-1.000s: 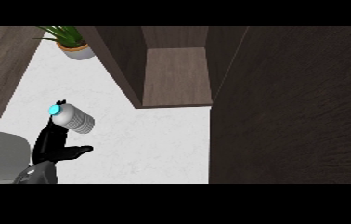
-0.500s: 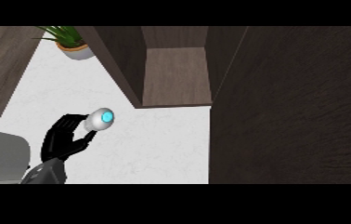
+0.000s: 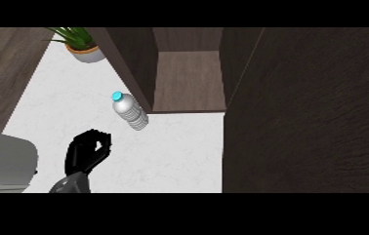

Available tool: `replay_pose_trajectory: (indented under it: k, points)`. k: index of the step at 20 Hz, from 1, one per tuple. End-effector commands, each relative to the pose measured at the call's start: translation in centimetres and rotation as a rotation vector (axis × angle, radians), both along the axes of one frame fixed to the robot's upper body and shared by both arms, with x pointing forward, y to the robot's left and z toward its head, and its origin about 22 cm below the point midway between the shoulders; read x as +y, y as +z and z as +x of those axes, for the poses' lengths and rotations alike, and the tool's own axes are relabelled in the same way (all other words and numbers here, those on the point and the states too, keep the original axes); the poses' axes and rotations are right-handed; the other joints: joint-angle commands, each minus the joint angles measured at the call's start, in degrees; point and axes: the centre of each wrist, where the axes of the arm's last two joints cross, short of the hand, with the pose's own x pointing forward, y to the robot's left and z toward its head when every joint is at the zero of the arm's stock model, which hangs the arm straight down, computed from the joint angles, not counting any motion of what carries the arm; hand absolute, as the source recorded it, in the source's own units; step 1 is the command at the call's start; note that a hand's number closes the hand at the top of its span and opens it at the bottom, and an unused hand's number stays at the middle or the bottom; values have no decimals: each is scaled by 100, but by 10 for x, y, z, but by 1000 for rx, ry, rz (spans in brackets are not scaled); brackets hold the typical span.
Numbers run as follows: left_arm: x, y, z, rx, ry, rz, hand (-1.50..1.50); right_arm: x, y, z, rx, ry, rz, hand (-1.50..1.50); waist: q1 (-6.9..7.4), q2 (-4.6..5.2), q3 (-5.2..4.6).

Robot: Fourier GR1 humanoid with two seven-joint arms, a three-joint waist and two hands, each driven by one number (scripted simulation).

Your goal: Pick up the bottled water, place it into the cabinet and close the cabinet

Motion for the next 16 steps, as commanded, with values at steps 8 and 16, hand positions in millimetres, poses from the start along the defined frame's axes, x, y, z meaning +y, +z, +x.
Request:
replay_pose_trajectory:
  k: [8,16]
  points:
    - [-79,-5,11,-96,-128,-71,150,9,22,-2,-6,8,47,-150,11,-6,-48]
    - [-103,23,48,-83,-205,-108,150,1,23,-2,-11,8,45,-150,32,-30,-39]
